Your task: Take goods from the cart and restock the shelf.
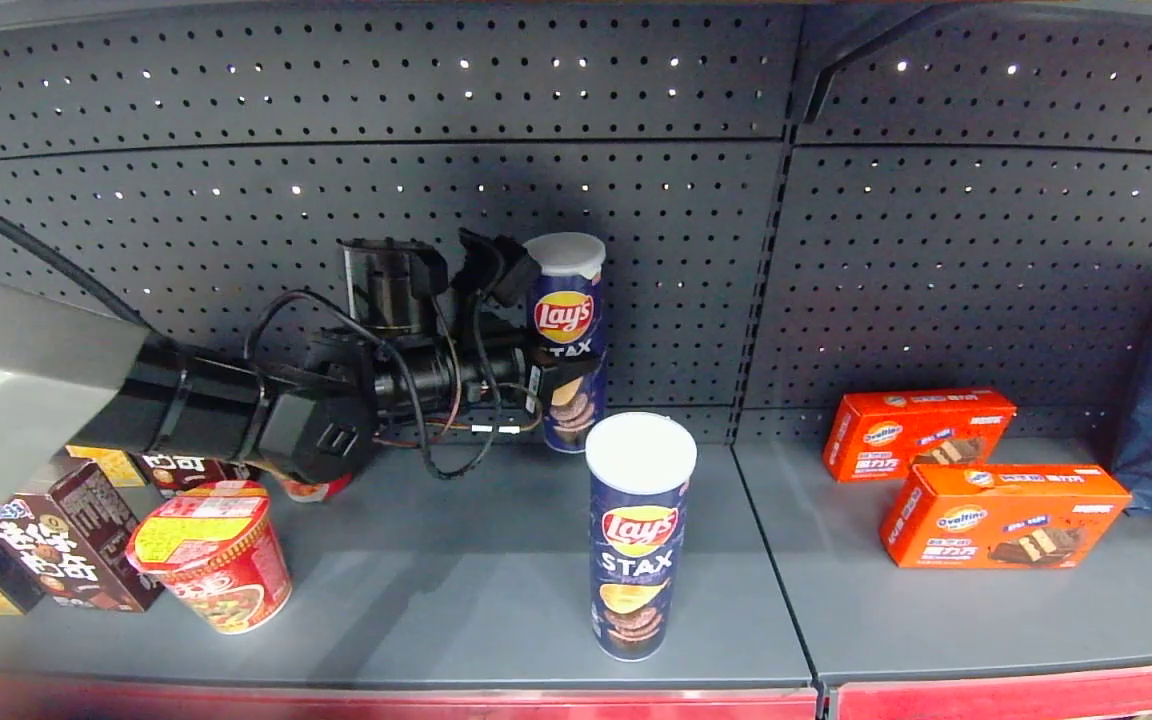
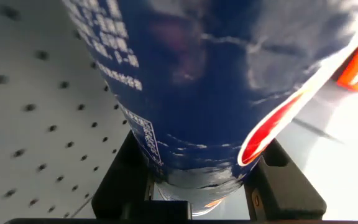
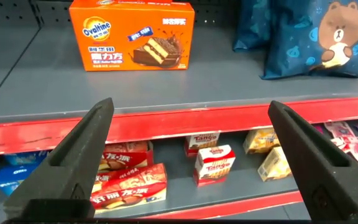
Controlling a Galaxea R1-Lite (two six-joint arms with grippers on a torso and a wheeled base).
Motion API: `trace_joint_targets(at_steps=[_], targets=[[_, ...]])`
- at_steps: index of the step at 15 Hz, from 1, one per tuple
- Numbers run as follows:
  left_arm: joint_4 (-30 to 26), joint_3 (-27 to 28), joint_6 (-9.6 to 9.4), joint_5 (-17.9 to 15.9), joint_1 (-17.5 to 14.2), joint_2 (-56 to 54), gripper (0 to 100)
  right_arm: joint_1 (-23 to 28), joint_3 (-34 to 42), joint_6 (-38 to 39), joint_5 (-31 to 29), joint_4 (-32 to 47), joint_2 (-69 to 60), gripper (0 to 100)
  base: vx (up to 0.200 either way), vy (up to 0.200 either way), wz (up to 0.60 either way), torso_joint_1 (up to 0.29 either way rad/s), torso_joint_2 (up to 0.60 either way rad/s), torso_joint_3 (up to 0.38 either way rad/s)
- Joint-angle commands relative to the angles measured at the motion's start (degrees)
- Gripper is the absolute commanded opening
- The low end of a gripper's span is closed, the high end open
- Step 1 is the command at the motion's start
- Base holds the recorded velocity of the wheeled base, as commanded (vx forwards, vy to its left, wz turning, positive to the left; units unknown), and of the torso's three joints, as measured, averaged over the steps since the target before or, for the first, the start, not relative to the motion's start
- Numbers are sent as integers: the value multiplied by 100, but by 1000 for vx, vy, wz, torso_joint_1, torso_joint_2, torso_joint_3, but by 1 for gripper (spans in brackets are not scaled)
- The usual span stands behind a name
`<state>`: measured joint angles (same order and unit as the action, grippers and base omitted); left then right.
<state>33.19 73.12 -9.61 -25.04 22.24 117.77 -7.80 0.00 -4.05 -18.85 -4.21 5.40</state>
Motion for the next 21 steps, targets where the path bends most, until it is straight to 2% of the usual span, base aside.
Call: trace_joint_targets(at_steps=[1, 5, 21], targets=[[-6, 71, -24, -36, 0, 290, 0, -2, 0, 0, 4, -1, 31, 100, 0, 0, 0, 0, 0, 0], [91, 220, -85, -440, 9, 554, 0, -2, 0, 0, 4, -1, 31, 100, 0, 0, 0, 0, 0, 0], [99, 704, -94, -432, 158, 1239, 0, -2, 0, 0, 74, -1, 31, 100, 0, 0, 0, 0, 0, 0]])
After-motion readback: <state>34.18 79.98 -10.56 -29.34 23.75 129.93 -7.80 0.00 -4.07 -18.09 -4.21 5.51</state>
